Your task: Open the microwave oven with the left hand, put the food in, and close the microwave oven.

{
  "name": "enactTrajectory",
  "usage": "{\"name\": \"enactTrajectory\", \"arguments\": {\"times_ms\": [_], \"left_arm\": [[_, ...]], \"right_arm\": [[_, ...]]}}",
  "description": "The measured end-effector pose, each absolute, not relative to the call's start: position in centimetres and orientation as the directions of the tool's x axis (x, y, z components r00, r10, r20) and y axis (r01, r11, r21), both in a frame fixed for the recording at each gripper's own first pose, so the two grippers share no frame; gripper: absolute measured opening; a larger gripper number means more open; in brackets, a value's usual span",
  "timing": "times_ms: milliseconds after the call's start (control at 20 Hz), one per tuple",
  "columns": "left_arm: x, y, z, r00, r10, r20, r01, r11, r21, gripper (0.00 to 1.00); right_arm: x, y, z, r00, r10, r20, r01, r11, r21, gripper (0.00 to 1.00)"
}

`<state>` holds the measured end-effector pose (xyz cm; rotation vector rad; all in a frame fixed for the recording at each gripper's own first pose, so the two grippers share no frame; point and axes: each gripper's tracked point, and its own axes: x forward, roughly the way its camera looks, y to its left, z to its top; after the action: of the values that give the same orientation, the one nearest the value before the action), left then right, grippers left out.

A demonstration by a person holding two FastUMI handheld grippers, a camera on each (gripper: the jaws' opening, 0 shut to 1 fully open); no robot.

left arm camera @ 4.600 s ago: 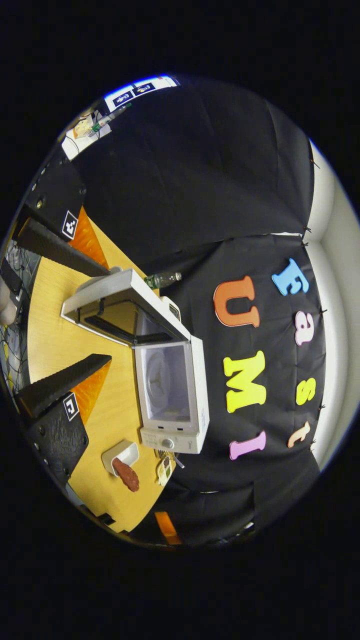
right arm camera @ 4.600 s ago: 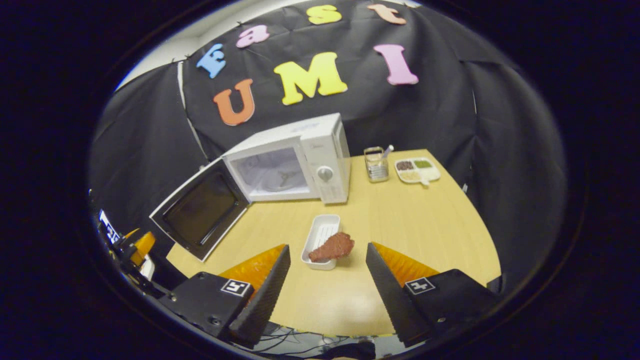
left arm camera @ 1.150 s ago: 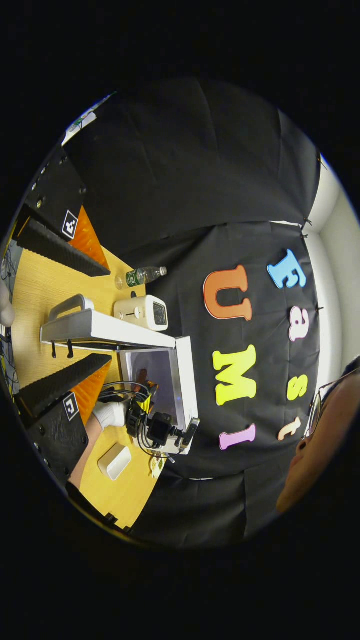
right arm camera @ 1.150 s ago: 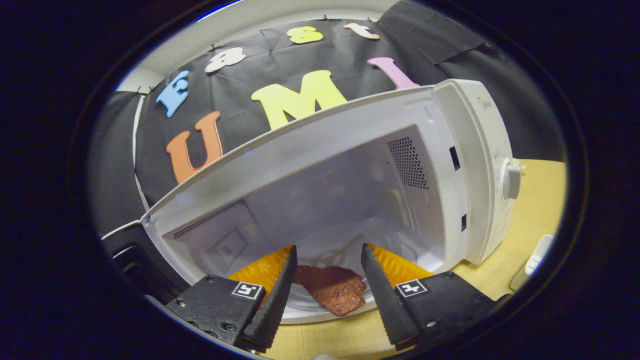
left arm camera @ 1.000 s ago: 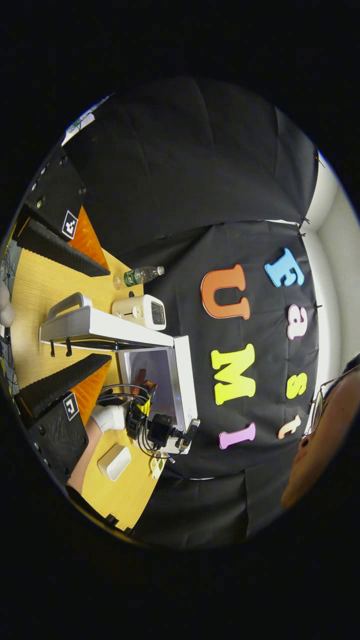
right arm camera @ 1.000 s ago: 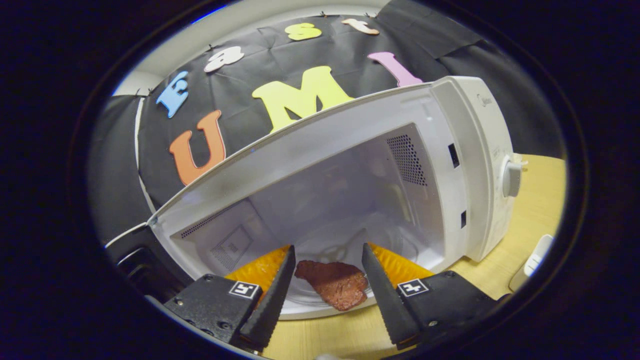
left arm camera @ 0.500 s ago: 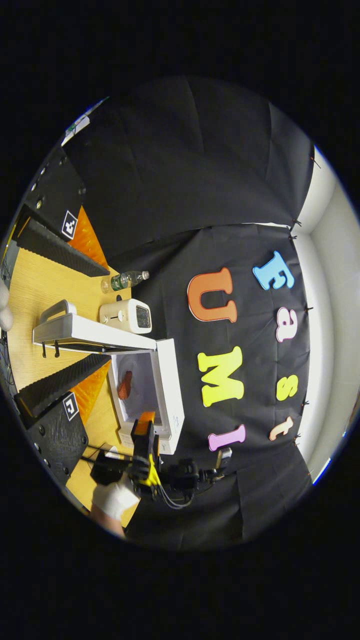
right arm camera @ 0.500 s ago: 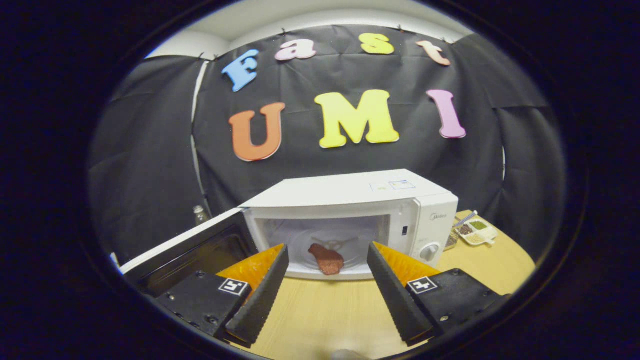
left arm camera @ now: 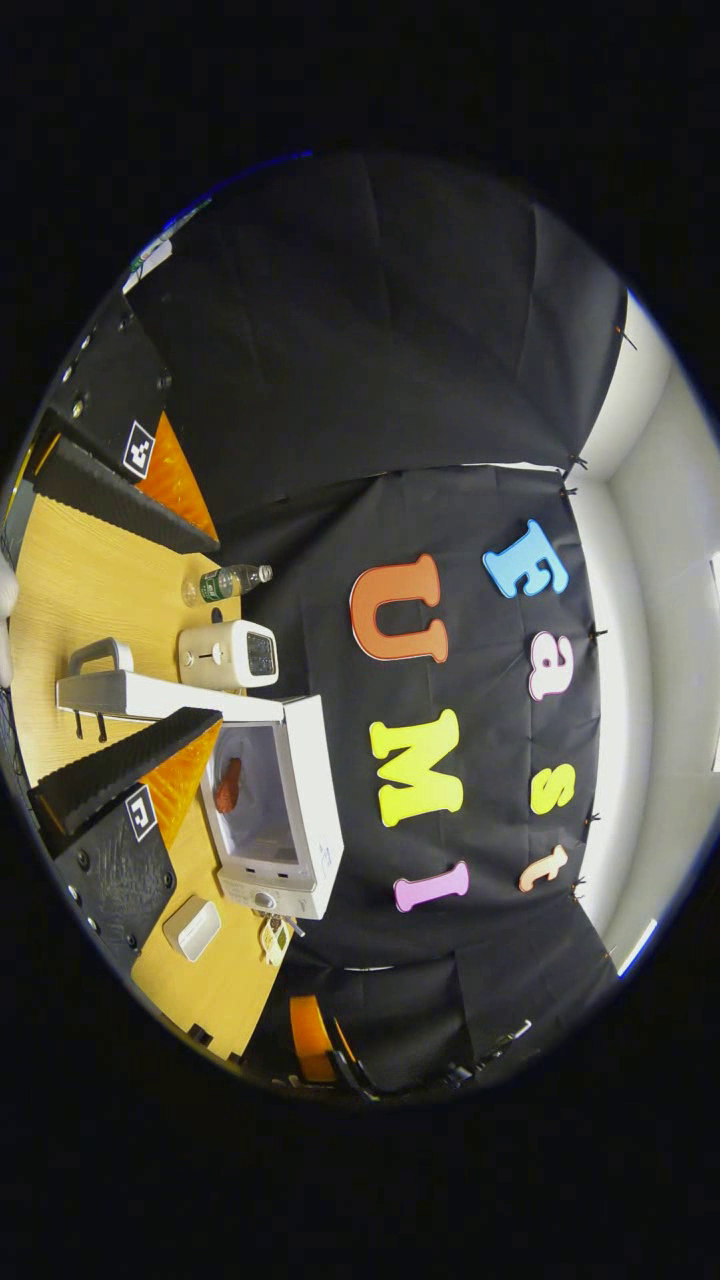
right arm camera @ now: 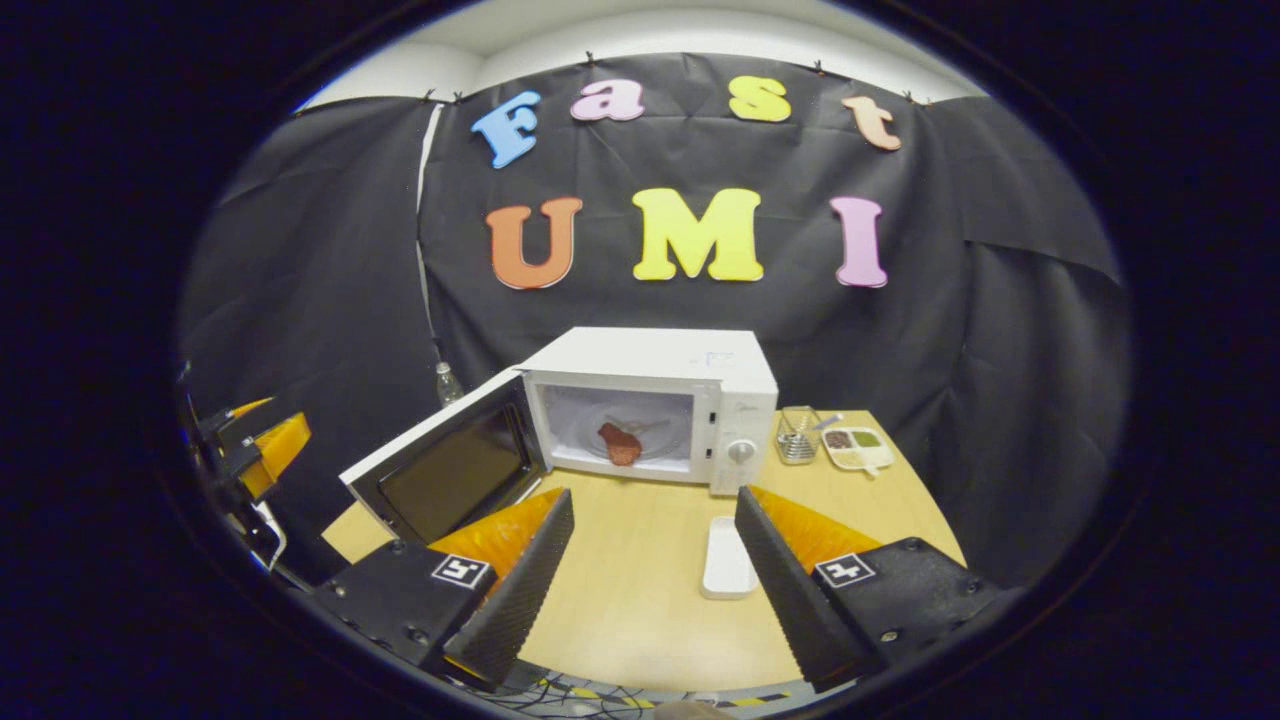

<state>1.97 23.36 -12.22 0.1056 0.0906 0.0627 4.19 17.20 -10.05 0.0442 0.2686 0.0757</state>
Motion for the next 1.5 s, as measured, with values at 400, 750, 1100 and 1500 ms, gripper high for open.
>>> {"name": "enactTrajectory", "arguments": {"times_ms": [400,750,1100,1500], "left_arm": [[2.1,24.1,-12.8,0.995,0.085,-0.047,-0.081,0.993,0.083,0.21],[2.9,27.0,-17.3,0.986,0.127,-0.11,-0.118,0.989,0.088,0.0],[5.4,27.9,-23.0,0.968,0.138,-0.208,-0.122,0.988,0.09,0.0],[6.8,25.4,-24.5,0.969,0.094,-0.23,-0.069,0.991,0.114,0.0]], "right_arm": [[0.0,16.5,-11.0,0.944,0.087,-0.319,-0.055,0.992,0.111,0.95],[0.1,15.4,-10.8,0.94,0.075,-0.333,-0.034,0.991,0.128,1.0],[0.4,15.3,-12.6,0.922,0.085,-0.379,-0.031,0.989,0.146,1.0],[0.9,15.2,-15.0,0.906,0.094,-0.413,-0.023,0.985,0.173,0.91]]}}
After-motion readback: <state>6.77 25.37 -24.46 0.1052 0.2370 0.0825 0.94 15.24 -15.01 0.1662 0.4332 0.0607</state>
